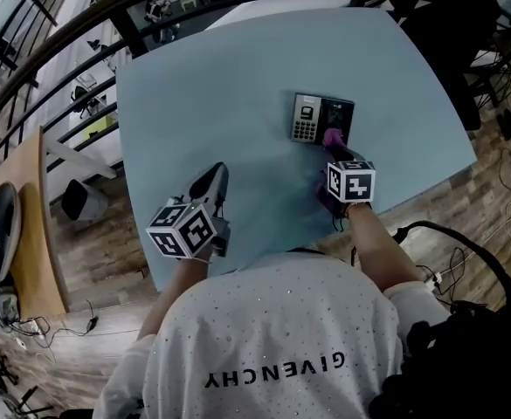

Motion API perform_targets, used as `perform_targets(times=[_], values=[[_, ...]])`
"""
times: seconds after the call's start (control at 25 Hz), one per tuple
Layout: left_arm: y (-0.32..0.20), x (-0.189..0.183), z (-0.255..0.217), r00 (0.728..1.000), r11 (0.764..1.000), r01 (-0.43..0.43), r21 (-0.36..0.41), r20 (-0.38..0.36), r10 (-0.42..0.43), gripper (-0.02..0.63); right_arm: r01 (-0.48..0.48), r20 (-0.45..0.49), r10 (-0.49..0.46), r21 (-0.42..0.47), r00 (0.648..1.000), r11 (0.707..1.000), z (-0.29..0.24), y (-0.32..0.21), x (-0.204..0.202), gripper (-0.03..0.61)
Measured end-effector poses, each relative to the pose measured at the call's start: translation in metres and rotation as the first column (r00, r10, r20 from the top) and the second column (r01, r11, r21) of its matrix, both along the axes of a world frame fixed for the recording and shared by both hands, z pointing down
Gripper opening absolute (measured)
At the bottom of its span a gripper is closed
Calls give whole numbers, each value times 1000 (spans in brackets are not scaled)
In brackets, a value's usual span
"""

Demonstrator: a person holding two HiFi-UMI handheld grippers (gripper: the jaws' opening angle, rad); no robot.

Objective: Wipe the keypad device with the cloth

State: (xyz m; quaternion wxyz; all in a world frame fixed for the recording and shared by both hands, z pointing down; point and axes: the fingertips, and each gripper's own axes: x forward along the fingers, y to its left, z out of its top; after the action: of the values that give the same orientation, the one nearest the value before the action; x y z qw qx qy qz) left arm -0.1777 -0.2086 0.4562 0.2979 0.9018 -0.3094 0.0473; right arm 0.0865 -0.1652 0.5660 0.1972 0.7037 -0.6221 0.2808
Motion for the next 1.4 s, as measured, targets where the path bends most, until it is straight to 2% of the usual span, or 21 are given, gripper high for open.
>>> perform_targets(times=[0.4,0.6,0.68,0.76,0.92,1.04,1.2,1.28,1.4], values=[[38,13,-7,999,999,45,-24,-8,-45,0,-44,42,46,-32,998,999,-2,25,31,29],[49,5,-3,997,996,81,-35,-4,-81,0,-54,52,55,-25,997,998,-4,28,33,29],[53,0,0,994,994,104,-41,-7,-105,0,-4,45,3,11,999,1000,-12,22,20,29],[57,-4,2,993,992,116,-47,-5,-117,0,89,42,-90,34,995,995,-16,12,-3,29],[61,-12,10,993,991,121,-53,12,-120,0,251,35,-252,39,967,967,-17,-12,-54,29],[61,-23,13,992,990,128,-59,16,-127,0,320,40,-321,31,946,947,-14,-26,-86,29],[58,-38,12,992,992,121,-28,46,-120,0,341,27,-340,-10,940,940,-3,-39,-102,29],[56,-43,11,992,995,100,7,78,-101,0,312,9,-312,-30,950,950,2,-40,-97,29],[51,-48,10,993,997,81,21,83,-82,0,238,-7,-239,-46,971,970,5,-39,-84,29]])
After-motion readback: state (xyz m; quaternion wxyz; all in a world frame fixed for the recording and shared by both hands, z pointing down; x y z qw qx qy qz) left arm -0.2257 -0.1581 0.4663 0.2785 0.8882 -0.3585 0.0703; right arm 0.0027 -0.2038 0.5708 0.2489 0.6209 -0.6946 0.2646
